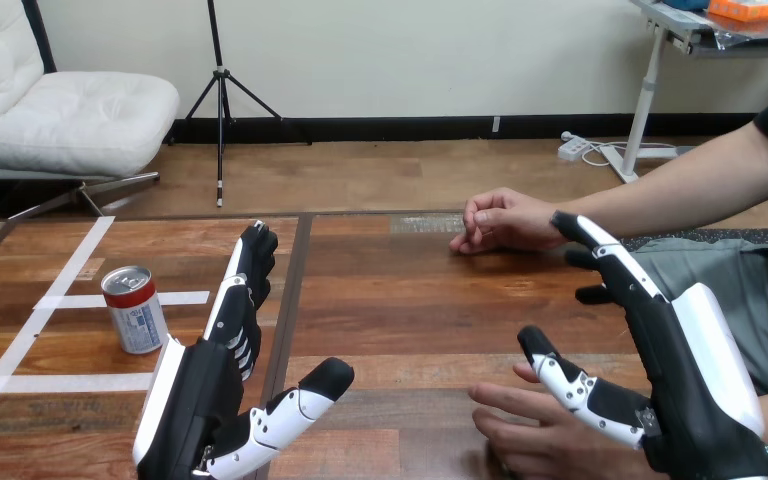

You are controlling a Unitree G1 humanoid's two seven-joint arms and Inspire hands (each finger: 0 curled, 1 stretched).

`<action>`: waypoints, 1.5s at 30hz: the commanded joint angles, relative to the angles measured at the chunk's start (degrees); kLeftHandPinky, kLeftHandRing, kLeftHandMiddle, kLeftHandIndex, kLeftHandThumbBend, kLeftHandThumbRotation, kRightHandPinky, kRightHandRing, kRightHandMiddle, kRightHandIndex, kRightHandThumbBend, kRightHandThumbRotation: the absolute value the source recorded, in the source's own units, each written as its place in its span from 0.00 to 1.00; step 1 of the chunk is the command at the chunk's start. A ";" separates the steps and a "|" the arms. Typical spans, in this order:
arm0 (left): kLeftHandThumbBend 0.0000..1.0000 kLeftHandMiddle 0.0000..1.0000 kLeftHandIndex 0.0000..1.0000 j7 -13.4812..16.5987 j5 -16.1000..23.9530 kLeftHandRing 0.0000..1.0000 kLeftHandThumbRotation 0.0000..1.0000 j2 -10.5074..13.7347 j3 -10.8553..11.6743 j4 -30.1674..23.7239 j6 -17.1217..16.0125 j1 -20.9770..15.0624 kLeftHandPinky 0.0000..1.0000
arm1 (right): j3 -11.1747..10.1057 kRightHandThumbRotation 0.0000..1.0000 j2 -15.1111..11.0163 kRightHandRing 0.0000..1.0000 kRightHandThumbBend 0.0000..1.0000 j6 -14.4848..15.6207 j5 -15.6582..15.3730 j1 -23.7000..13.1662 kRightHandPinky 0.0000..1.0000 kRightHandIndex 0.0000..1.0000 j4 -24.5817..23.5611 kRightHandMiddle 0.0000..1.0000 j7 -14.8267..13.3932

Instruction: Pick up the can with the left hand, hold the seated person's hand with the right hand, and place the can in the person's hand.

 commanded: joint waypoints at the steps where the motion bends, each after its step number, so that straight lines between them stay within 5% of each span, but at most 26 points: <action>1: 0.77 1.00 1.00 0.31 -0.13 1.00 0.55 -1.27 0.14 -1.16 -0.78 -1.29 1.00 | 0.59 0.00 1.69 0.87 0.30 0.25 0.21 -3.11 0.75 0.92 0.14 0.92 -1.69; 45: 0.73 1.00 1.00 1.63 -0.18 1.00 0.52 -2.28 0.19 -0.86 -1.34 -1.01 1.00 | 0.64 0.00 1.87 0.89 0.28 0.76 0.42 -2.07 0.80 0.93 0.46 0.94 -1.40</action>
